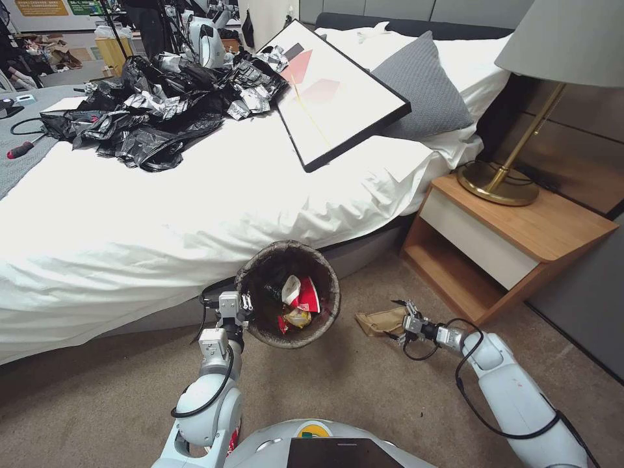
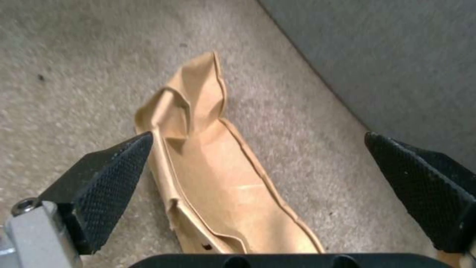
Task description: Pick up the trash bin, then pick up the garbage from the floor and place it into the trash bin.
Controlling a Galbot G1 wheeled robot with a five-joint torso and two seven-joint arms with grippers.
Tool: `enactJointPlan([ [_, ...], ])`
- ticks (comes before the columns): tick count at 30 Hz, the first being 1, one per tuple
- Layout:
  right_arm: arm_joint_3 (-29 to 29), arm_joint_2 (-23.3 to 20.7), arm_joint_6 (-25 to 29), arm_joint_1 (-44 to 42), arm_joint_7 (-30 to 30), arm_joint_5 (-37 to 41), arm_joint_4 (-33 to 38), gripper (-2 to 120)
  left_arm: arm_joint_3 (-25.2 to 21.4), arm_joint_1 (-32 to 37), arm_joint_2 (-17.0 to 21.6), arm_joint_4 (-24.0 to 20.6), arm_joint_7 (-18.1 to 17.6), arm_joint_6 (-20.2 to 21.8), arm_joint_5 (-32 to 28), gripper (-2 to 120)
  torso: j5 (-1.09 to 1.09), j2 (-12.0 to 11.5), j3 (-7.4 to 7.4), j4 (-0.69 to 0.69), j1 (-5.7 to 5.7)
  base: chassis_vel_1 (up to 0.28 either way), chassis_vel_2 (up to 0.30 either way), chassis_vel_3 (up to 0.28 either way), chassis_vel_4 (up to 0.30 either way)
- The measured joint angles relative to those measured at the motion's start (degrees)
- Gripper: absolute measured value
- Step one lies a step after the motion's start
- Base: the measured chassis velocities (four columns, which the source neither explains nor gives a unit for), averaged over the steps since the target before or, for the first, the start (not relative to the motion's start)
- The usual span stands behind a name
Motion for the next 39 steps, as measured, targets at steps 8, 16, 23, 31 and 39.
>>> enactJointPlan([
  [8, -2.8, 0.0, -0.1, 2.0, 1.5, -0.2, -3.7, 100, -0.2, 0.0, -0.2, -0.1, -0.1, 0.0, 0.1, 4, -0.01, 0.0, 0.0, -0.01, 0.0, 0.0, 0.0, 0.0, 0.0],
  [16, -4.4, 1.2, -0.1, 3.1, 3.9, -0.9, -7.2, 100, -0.2, -0.3, -0.3, 0.2, -0.2, 0.0, 0.2, 4, 0.0, 0.0, 0.0, 0.0, 0.0, 0.0, 0.0, 0.0, 0.0],
  [23, -5.6, 1.4, -0.4, 3.2, 3.9, -0.7, -7.4, 75, -0.2, -0.6, -0.3, 0.4, -0.2, 0.1, 0.2, 4, 0.0, 0.0, -0.01, -0.01, 0.0, 0.0, 0.0, 0.0, 0.0],
  [31, -6.2, 2.2, -0.8, 3.8, 4.2, -0.9, -9.5, 46, -0.2, -0.6, -0.3, 0.5, -0.3, 0.1, 0.0, 4, -0.01, 0.0, 0.0, -0.02, 0.0, 0.0, 0.0, 0.0, 0.0],
  [39, -6.4, 2.3, -1.3, 3.9, 4.9, 0.3, -10.5, 18, -0.3, -0.6, -0.3, 0.4, -0.3, 0.1, -0.1, 4, -0.01, 0.0, 0.0, -0.02, 0.0, 0.0, 0.0, 0.0, 0.0],
])
